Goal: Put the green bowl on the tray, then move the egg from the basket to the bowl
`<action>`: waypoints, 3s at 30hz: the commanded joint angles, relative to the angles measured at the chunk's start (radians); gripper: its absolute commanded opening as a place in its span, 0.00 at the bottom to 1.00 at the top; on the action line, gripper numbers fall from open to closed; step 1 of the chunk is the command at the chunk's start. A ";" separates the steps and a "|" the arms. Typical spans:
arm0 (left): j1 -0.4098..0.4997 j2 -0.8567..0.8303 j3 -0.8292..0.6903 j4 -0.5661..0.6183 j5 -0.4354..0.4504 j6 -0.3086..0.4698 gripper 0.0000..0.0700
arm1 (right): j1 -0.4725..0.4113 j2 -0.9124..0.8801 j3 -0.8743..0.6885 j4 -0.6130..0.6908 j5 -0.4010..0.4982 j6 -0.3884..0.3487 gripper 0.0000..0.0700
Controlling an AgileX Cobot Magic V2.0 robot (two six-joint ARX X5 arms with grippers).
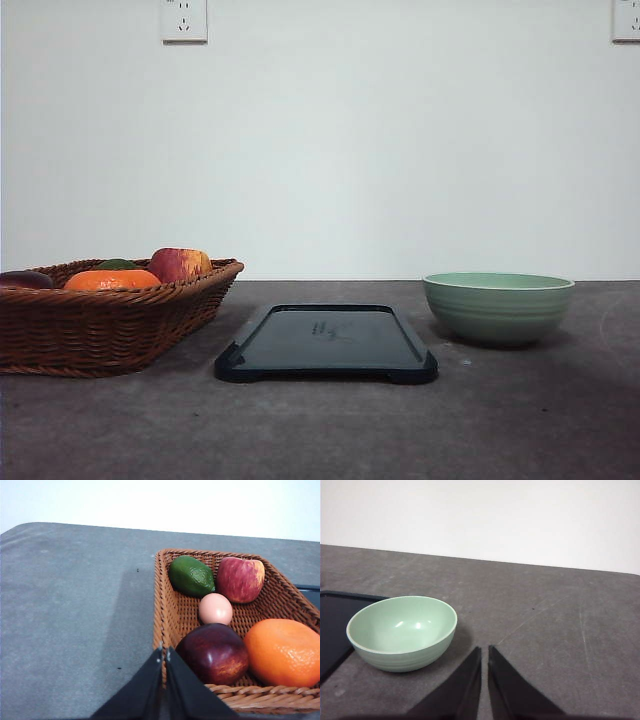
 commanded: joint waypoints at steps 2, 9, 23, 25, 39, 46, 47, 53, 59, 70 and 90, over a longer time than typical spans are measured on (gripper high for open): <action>0.002 -0.001 -0.019 0.003 0.001 -0.065 0.00 | -0.002 -0.002 -0.004 0.012 0.005 0.014 0.02; 0.002 -0.001 -0.019 0.026 0.001 -0.370 0.00 | -0.001 -0.002 -0.003 0.025 0.010 0.240 0.01; 0.001 0.000 0.017 0.391 0.005 -0.388 0.00 | 0.000 0.000 0.077 0.200 0.004 0.345 0.01; 0.001 0.002 0.042 0.381 0.005 -0.372 0.00 | 0.000 0.006 0.111 0.180 0.005 0.333 0.01; 0.001 0.225 0.387 -0.009 0.009 -0.263 0.00 | 0.000 0.326 0.407 -0.044 -0.113 0.245 0.01; 0.001 0.458 0.579 -0.168 0.048 -0.217 0.00 | 0.000 0.543 0.524 -0.178 -0.130 0.227 0.01; 0.001 0.491 0.601 -0.183 0.057 -0.211 0.00 | 0.000 0.575 0.539 -0.195 -0.136 0.221 0.01; 0.000 0.687 0.716 -0.265 0.126 -0.202 0.00 | 0.000 0.760 0.636 -0.290 -0.191 0.215 0.01; -0.002 0.845 0.789 -0.348 0.167 -0.178 0.00 | 0.001 0.923 0.742 -0.402 -0.237 0.196 0.01; -0.006 0.957 0.851 -0.452 0.252 -0.134 0.01 | 0.001 1.063 0.837 -0.480 -0.259 0.169 0.16; -0.006 0.957 0.851 -0.451 0.252 -0.135 0.40 | -0.001 1.221 1.013 -0.631 -0.254 0.195 0.51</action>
